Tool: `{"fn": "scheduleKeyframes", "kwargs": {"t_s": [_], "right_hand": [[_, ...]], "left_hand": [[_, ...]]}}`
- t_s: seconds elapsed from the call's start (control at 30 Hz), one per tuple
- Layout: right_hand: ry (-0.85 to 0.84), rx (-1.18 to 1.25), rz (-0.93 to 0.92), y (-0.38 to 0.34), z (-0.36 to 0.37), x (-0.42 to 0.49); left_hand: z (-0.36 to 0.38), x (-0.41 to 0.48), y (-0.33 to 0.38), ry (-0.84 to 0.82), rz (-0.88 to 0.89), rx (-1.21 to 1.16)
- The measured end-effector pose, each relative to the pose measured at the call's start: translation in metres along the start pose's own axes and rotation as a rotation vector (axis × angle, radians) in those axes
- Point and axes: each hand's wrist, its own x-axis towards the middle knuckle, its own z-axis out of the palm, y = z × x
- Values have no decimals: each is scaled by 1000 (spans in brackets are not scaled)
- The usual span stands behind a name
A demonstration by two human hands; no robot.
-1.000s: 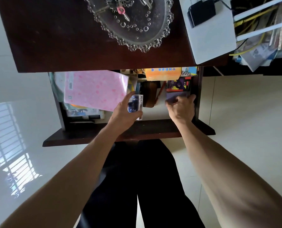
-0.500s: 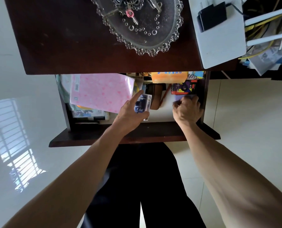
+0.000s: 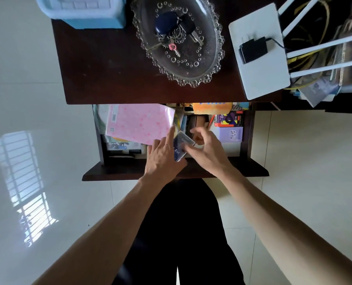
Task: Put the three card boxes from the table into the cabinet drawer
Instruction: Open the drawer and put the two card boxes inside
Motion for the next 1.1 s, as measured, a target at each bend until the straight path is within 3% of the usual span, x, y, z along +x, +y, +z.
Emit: {"fn": "scheduleKeyframes", "kwargs": {"t_s": [0.1,0.37,0.77,1.1], "right_hand": [[-71,-29,-37,-8,6,-9],[-18,-159,63,-9,22,-24],[153,-190,297,21,22,-15],[149,-449,464,75,6,11]], "left_hand": [[0,-5,-2,31,83,88],[6,-14,-6,48,217,146],[10,-25,-46,64,37,-9],[32,-15,-74,45,-83,-14]]}}
